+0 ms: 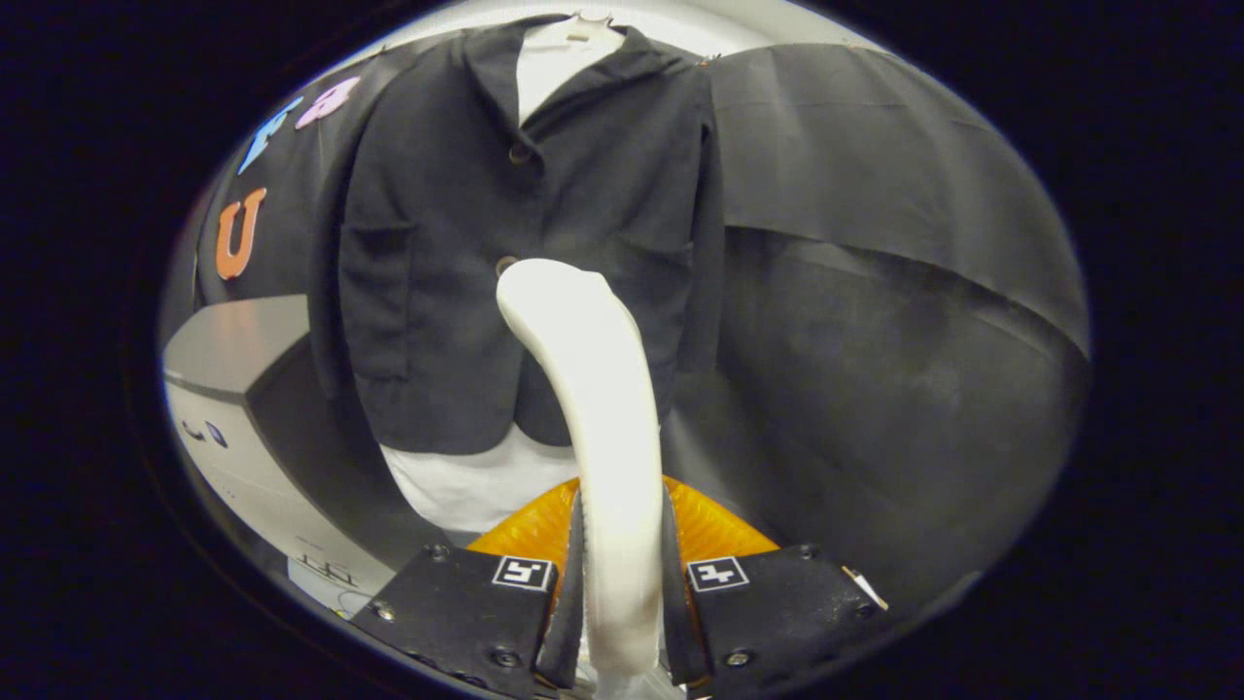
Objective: Iron the clothes twice with a garment steamer, once on the left side and once on the right side.
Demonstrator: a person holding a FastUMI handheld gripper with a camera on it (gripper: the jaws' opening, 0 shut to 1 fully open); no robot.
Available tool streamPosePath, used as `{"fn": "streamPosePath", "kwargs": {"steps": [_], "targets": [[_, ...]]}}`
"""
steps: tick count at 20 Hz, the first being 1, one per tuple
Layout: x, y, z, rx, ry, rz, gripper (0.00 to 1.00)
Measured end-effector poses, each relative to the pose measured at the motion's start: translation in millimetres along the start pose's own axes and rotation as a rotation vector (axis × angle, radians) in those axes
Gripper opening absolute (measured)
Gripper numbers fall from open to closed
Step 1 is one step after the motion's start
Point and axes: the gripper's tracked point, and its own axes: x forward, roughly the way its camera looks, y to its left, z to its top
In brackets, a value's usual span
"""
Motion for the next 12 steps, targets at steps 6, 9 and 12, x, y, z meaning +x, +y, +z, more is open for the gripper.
{"fn": "streamPosePath", "kwargs": {"steps": [6, 9, 12], "targets": [[-83.2, -11.2, 50.1, 0.072, -0.144, 0.02, 0.37], [-121.3, -10.3, 82.5, 0.088, -0.227, 0.045, 0.37], [-150.8, -8.4, 106.5, 0.074, -0.317, 0.106, 0.37]]}}
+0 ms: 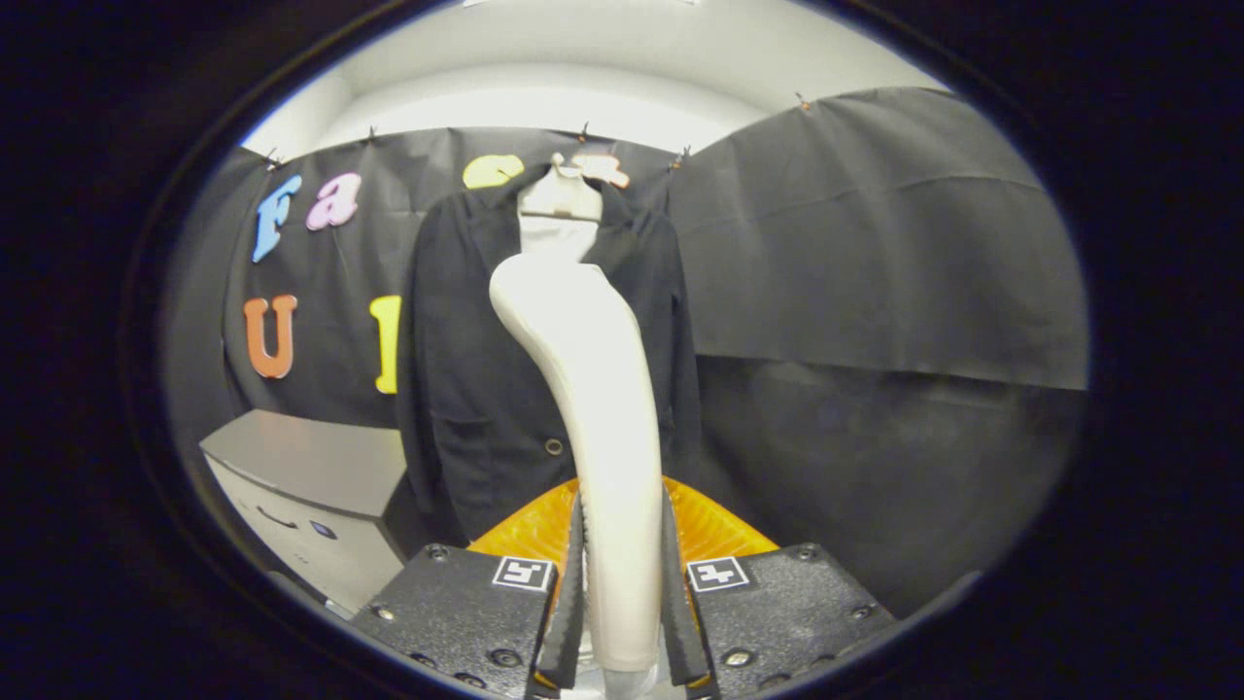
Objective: Iron the clothes twice with a garment steamer, once on the left side and once on the right side.
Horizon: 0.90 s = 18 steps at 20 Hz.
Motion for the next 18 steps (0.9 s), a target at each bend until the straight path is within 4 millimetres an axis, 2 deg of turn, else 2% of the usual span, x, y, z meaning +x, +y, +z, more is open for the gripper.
{"fn": "streamPosePath", "kwargs": {"steps": [3, 6, 11, 15, 18], "targets": [[-19.2, 3.9, 19.3, 0.013, -0.051, 0.08, 0.37], [-44.5, -6.1, 28.5, 0.014, -0.091, 0.14, 0.37], [-80.1, -23.1, 27.4, 0.044, -0.116, 0.209, 0.37], [-94.4, -20.4, 22.8, 0.028, -0.103, 0.267, 0.37], [-95.5, -22.0, 25.0, 0.04, -0.107, 0.261, 0.37]]}}
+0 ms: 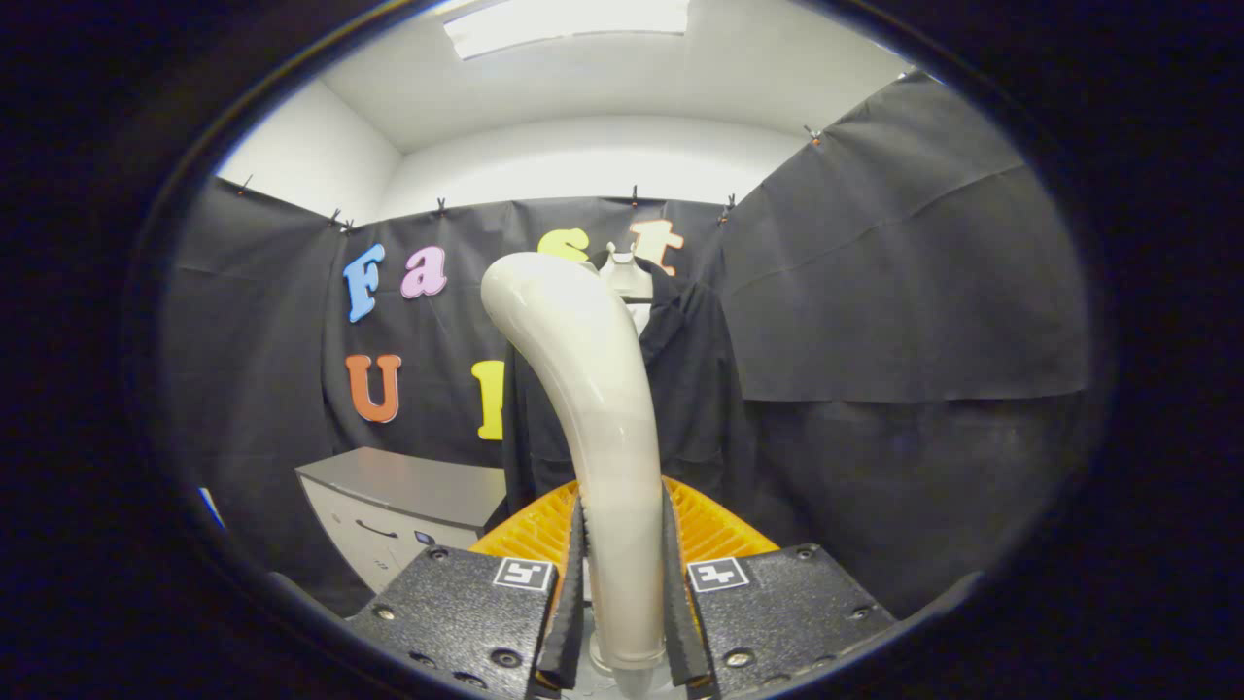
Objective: Iron the clothes twice with a garment steamer, once on the left side and once on the right side.
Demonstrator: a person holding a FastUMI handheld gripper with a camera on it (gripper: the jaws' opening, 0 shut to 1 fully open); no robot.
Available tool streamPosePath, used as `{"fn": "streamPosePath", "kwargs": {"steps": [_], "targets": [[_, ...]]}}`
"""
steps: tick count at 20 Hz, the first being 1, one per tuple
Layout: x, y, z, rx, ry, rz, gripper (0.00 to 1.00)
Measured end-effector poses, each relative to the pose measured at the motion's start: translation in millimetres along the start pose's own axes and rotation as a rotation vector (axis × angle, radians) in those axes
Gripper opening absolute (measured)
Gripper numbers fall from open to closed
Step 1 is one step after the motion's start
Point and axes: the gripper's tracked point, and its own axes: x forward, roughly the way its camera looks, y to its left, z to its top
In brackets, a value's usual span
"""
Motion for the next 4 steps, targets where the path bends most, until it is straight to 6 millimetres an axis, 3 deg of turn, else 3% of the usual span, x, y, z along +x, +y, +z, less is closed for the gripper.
{"fn": "streamPosePath", "kwargs": {"steps": [4], "targets": [[-17.7, -3.3, 1.3, 0.0, -0.012, -0.022, 0.37]]}}
